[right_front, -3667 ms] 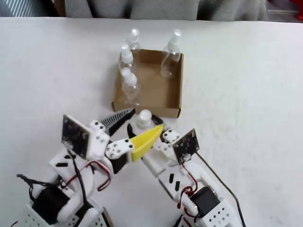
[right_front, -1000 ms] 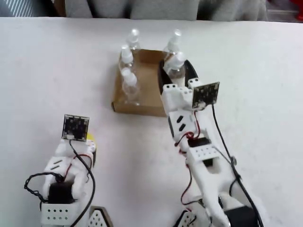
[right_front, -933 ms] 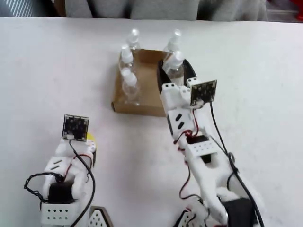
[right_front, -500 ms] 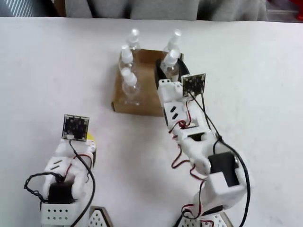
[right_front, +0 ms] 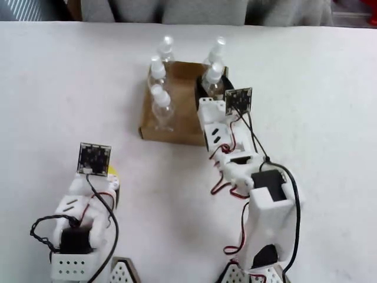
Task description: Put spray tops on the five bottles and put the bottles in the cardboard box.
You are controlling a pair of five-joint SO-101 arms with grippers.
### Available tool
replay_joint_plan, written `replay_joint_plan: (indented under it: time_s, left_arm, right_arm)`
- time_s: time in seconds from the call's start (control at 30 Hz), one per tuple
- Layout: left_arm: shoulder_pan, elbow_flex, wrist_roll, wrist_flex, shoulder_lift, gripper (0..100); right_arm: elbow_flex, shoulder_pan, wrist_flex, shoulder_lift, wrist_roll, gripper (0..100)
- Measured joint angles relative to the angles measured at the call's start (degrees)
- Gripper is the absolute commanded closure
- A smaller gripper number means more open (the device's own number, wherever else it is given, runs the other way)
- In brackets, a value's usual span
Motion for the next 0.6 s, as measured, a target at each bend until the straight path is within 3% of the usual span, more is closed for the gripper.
replay_joint_plan:
  time_s: [0.6]
  left_arm:
    - [-0.44,0.0,0.0,0.0,0.0,98]
  right_arm:
    - [-0.26,0.0,0.0,2.37,0.0,98.1]
